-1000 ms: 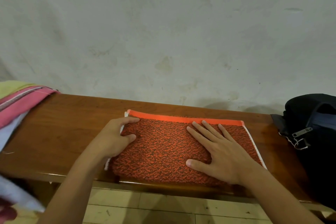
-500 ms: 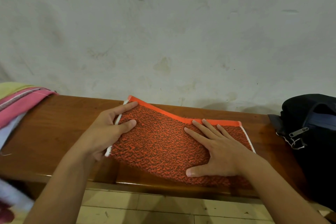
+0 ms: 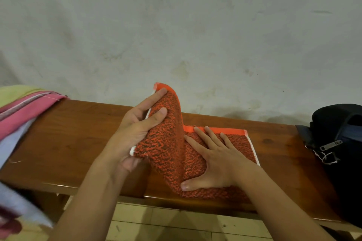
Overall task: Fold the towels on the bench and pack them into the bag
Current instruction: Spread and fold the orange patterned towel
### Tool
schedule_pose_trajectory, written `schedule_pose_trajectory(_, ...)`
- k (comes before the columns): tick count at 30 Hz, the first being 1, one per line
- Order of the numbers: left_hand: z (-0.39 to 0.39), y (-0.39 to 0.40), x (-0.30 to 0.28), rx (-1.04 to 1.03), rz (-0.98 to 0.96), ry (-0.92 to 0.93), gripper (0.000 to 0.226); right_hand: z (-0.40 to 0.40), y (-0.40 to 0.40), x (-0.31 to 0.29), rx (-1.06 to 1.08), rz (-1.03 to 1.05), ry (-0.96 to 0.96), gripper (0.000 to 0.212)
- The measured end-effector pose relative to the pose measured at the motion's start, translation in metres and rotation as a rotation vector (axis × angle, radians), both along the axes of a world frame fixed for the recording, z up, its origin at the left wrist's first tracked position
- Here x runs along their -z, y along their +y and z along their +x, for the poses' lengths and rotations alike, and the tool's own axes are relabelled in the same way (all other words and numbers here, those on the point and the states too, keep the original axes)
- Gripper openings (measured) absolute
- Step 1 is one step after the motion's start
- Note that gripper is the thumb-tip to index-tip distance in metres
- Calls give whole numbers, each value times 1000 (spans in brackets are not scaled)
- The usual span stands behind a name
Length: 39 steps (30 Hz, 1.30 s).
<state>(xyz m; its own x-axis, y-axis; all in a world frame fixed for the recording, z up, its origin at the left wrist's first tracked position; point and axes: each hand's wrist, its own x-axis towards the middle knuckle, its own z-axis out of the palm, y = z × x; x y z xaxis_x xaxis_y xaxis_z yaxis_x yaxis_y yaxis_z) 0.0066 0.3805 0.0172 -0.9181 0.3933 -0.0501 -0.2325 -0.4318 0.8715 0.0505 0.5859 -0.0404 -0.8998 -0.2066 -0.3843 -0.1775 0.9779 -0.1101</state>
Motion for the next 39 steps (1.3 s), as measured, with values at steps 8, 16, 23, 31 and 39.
schedule_pose_trajectory(8,5,10,-5,49,-20,23,55,-11,-33,7,-28,-15,34,123)
schedule_pose_trajectory(16,-2,-2,-4,11,-86,4,57,-4,-35,10,-31,-81,248,113)
schedule_pose_trajectory(23,3,10,-5,7,-166,53,55,4,6,-2,56,-36,362,96)
schedule_pose_trajectory(31,4,40,12,69,-411,184,52,15,43,3,129,-10,355,84)
schedule_pose_trajectory(39,3,61,34,210,-664,331,58,15,37,3,160,-552,680,38)
